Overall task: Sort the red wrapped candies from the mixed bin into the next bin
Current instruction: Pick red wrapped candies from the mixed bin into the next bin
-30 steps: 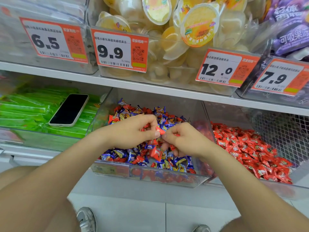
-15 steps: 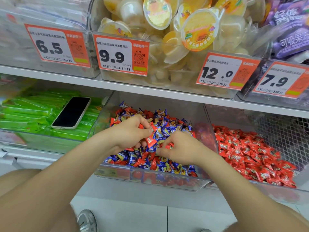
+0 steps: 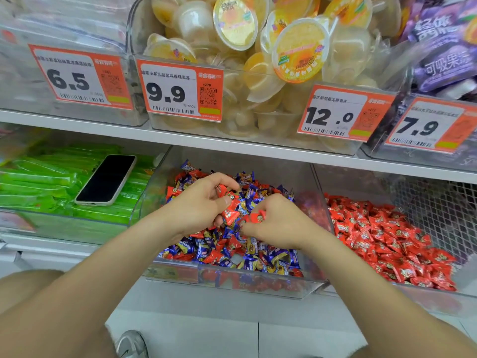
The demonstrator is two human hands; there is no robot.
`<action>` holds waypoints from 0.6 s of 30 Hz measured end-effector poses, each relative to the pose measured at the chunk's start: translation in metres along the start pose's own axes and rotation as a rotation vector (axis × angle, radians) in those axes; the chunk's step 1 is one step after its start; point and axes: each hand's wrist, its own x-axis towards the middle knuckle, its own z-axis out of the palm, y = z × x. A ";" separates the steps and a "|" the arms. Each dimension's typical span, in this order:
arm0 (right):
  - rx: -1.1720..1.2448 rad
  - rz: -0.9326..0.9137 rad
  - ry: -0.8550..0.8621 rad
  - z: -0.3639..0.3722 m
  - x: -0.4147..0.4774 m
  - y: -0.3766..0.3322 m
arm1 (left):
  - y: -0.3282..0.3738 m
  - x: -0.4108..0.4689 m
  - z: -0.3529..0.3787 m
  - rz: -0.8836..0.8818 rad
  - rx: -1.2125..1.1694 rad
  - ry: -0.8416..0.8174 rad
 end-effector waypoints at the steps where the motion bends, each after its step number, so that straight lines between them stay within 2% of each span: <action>1: 0.116 0.020 0.005 -0.010 -0.007 -0.002 | 0.001 -0.001 0.001 0.024 0.000 0.010; 5: 0.498 0.129 0.037 -0.033 -0.037 -0.004 | 0.007 -0.005 0.015 0.123 0.038 0.013; 7: 0.569 0.146 0.154 -0.044 -0.051 0.000 | 0.013 -0.009 0.028 0.157 0.029 -0.023; 10: 0.302 0.081 0.398 -0.062 -0.070 0.024 | 0.032 -0.019 0.051 0.225 0.002 -0.069; 12: 0.094 0.119 0.496 -0.074 -0.078 0.051 | 0.049 -0.026 0.068 0.293 0.006 -0.110; 16: -0.029 0.235 0.438 -0.093 -0.088 0.107 | 0.088 -0.027 0.112 0.472 0.194 -0.204; 18: 0.024 0.260 0.406 -0.100 -0.092 0.128 | 0.109 -0.018 0.136 0.574 0.291 -0.224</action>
